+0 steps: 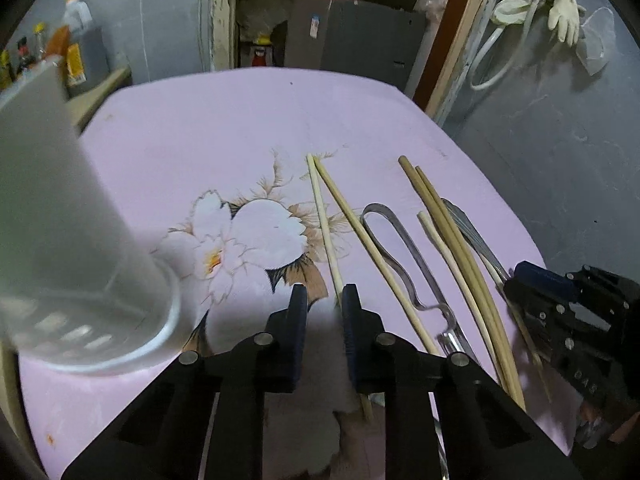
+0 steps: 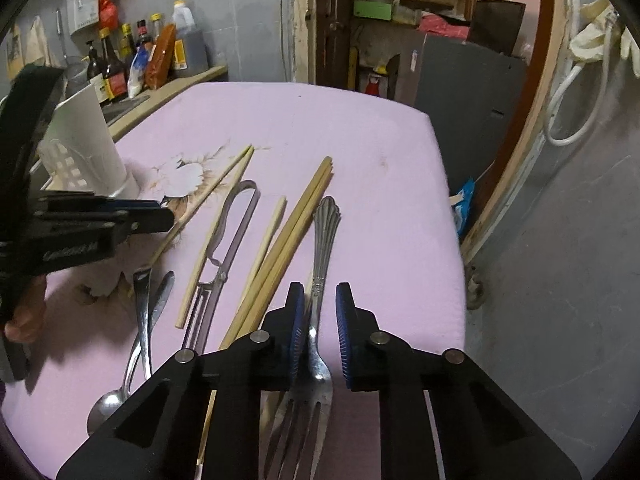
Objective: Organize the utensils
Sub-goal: 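Grasp the silver ornate fork with the right tool while the left tool grasps a wooden chopstick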
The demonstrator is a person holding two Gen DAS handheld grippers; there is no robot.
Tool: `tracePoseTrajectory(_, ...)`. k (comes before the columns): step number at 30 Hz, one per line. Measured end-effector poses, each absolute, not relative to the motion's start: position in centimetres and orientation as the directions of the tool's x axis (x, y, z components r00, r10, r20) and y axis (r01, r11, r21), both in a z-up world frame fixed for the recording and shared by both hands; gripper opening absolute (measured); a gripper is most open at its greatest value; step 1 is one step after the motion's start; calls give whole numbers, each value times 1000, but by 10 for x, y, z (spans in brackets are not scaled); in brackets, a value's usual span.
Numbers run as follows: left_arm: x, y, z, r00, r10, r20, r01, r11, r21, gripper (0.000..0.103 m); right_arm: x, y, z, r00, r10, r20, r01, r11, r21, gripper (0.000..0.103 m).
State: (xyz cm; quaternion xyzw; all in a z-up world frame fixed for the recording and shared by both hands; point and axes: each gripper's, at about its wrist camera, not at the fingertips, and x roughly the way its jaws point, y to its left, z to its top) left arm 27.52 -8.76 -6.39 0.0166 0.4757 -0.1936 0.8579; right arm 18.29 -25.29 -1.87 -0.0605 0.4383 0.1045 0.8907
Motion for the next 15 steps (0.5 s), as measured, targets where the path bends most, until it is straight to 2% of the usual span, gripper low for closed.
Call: tracePoseTrajectory(15, 314, -106, -68, 426, -324, -845, 366, 916, -166, 14, 213, -249, -23, 560, 127, -819, -227, 974, -5, 6)
